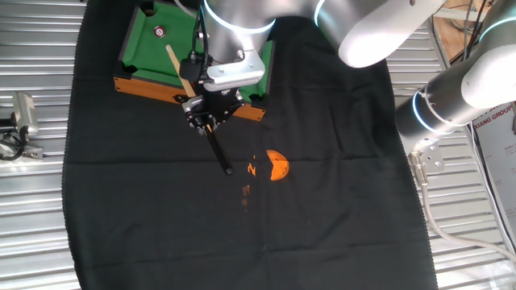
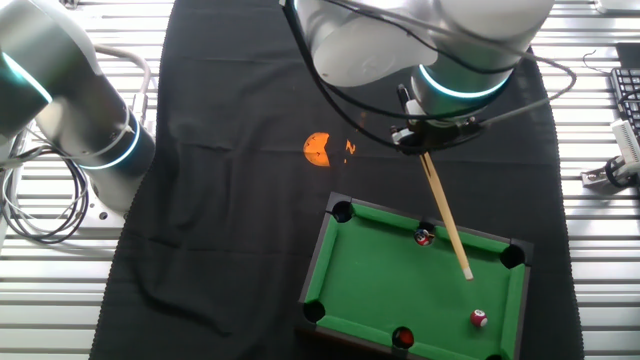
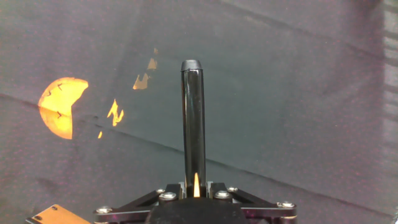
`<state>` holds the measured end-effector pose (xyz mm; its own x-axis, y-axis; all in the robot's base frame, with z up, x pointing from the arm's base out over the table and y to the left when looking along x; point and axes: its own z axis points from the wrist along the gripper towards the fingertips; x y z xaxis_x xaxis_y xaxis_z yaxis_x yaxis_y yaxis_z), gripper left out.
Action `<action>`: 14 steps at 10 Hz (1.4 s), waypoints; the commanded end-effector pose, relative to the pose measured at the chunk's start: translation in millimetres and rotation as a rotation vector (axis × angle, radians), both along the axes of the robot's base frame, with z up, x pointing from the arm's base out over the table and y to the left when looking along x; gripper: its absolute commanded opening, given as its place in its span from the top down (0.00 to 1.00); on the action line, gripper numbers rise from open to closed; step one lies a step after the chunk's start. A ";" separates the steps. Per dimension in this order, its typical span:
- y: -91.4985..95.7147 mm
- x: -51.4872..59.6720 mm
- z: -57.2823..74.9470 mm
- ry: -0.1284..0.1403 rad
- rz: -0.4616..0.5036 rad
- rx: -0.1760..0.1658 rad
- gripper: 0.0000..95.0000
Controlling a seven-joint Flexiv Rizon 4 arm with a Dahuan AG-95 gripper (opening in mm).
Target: Hit the pool ball
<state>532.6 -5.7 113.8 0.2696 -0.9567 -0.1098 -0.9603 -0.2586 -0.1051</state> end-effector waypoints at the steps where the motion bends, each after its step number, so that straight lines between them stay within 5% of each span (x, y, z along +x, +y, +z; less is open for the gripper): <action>1: -2.0 0.1 1.2 0.002 0.002 0.007 1.00; 14: -10.1 1.9 -13.0 -0.003 -0.008 0.028 1.00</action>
<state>534.0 -16.1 101.2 0.2636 -0.9547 -0.1381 -0.9616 -0.2487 -0.1162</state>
